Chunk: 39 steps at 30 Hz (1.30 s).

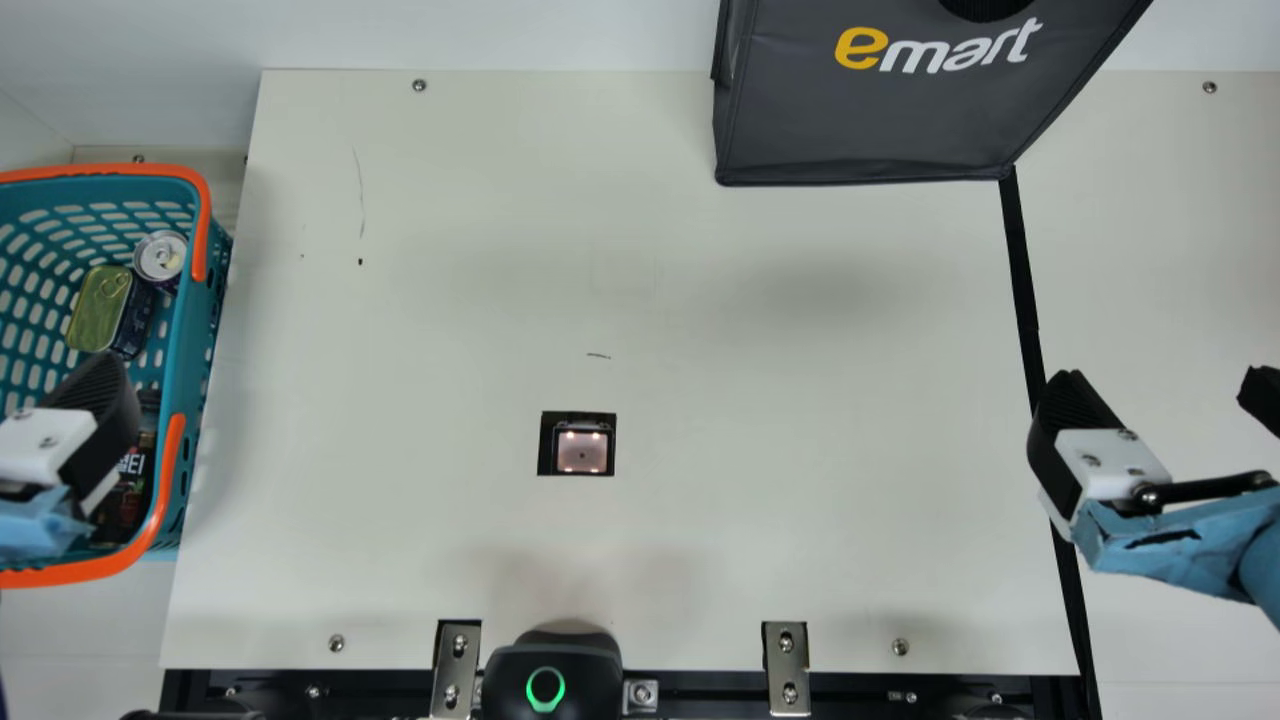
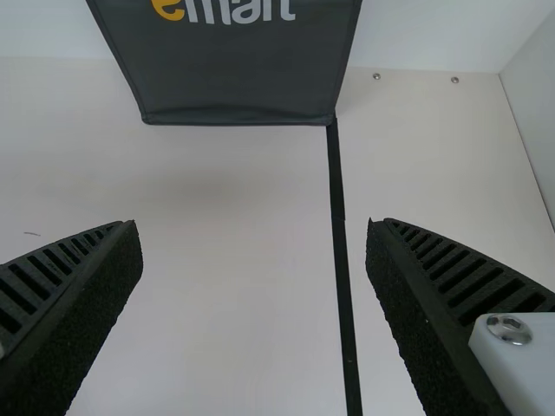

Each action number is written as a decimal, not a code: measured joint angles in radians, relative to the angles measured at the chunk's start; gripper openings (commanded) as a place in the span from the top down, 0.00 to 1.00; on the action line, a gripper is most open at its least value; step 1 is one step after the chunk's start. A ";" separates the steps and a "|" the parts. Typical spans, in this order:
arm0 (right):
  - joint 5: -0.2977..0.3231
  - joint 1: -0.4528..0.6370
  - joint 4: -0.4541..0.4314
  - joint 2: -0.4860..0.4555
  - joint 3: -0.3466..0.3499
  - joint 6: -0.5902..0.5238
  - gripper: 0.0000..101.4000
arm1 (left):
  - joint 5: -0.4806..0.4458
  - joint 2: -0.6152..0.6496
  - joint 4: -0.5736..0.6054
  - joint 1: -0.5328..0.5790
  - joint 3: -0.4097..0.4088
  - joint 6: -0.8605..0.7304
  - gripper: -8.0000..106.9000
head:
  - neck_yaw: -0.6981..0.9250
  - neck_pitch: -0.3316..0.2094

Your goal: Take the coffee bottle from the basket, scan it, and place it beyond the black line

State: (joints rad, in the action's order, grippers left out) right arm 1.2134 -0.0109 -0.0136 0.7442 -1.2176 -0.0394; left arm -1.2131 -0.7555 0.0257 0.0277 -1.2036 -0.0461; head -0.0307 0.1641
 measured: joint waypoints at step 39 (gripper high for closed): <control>0.000 0.000 0.000 0.000 0.000 0.000 0.10 | 0.005 -0.020 -0.009 0.008 -0.002 0.002 0.15 | 0.350 0.000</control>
State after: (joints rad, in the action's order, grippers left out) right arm 1.2134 -0.0109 -0.0136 0.7442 -1.2176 -0.0394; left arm -1.2082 -0.7753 0.0165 0.0352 -1.2060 -0.0442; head 0.3191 0.1641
